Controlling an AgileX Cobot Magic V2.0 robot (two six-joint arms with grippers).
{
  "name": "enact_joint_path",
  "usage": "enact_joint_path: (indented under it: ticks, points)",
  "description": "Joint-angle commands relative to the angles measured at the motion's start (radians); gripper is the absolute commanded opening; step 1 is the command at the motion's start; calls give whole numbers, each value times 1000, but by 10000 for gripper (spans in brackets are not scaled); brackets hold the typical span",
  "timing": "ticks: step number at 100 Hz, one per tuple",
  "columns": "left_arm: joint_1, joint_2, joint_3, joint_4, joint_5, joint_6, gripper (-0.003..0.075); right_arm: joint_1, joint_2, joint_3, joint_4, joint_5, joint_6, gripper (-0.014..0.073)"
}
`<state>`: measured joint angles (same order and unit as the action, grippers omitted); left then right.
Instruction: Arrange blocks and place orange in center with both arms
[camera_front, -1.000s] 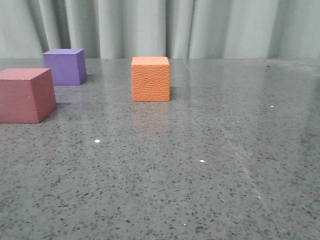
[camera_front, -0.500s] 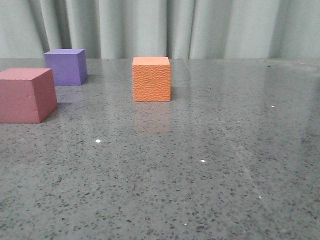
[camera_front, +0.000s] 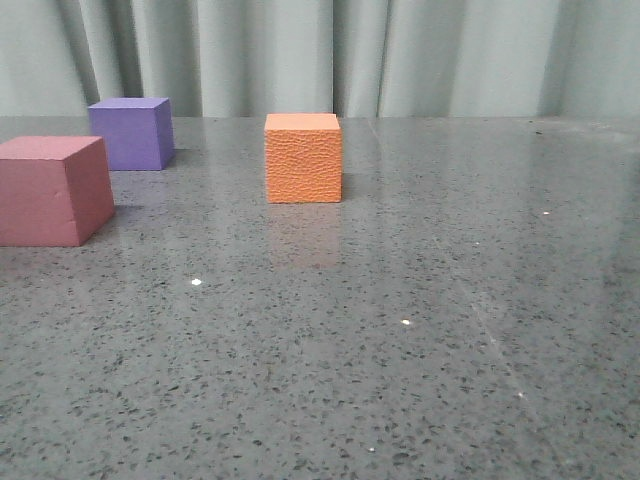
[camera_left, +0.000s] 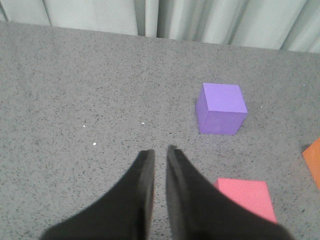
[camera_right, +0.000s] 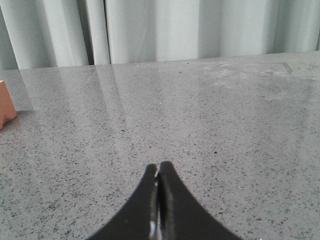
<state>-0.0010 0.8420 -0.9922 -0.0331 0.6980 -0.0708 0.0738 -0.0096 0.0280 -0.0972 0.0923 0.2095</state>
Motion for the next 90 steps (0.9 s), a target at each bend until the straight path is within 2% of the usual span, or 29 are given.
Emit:
enact_joint_path:
  ticks: [1,14,20,40,63,77,90]
  points:
    - [-7,-3,-37,-13,-76,44,302,-6,-21,-14,1,-85,-9,-60]
    - [-7,-5,-38,-22,-80,44,647,-6,-21,-14,1,-85,-9,-60]
    - [-7,-5,-38,-24,-71,47,719,-6,-21,-14,1,-85,-9,-60]
    - [-45,-3,-60,-134,-97,82,636,-6,-21,-14,1,-85,-9,-60]
    - [-241,116,-181,-148,-123,54,629,-6,-21,-14,1,-85,-9,-60]
    - [-381,250,-263,-66,-168,-65,624,-6,-21,-14,1,-85,-9,-60]
    - [-510,396,-358,135,-185,-249,598,-6,-21,-14,1,-85,-9,-60]
